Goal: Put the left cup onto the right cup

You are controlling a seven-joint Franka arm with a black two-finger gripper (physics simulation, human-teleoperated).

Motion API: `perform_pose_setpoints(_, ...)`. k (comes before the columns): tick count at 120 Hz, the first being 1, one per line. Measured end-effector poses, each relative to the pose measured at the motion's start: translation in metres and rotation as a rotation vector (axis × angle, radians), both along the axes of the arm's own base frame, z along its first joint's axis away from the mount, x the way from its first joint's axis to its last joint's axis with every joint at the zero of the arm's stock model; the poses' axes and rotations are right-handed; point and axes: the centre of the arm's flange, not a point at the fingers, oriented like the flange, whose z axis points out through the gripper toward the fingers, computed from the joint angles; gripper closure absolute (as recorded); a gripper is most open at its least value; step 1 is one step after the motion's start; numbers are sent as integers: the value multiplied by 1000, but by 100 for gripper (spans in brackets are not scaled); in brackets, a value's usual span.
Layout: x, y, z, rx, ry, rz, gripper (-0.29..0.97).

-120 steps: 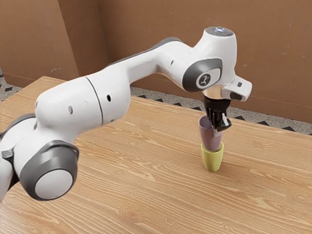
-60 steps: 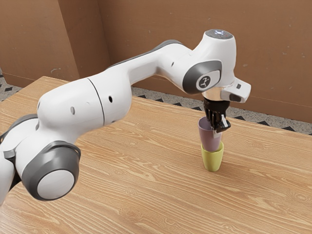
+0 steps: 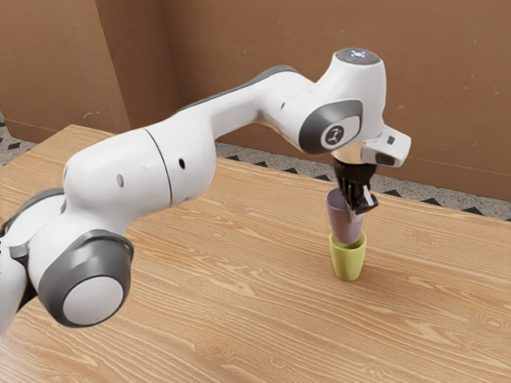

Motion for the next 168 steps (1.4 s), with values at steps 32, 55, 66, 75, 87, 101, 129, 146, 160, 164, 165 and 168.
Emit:
perform_pose_setpoints(32,2,-1,-7,13,-6,-10,79)
perform_pose_setpoints(55,6,2,-13,13,-6,-8,79)
perform_pose_setpoints(66,7,3,-17,15,-4,-6,79)
perform_pose_setpoints(75,8,3,-19,14,-4,-6,79)
perform_pose_setpoints(87,9,4,-22,15,-4,-5,79)
perform_pose_setpoints(101,11,6,-25,15,-4,-2,79)
perform_pose_setpoints(129,14,8,-34,12,3,2,79)
perform_pose_setpoints(146,17,9,-43,7,8,2,79)
perform_pose_setpoints(160,17,8,-48,3,9,0,79)
perform_pose_setpoints(164,18,7,-50,2,11,0,79)
perform_pose_setpoints(165,18,7,-50,2,11,0,79)
perform_pose_setpoints(168,18,8,-51,2,11,0,79)
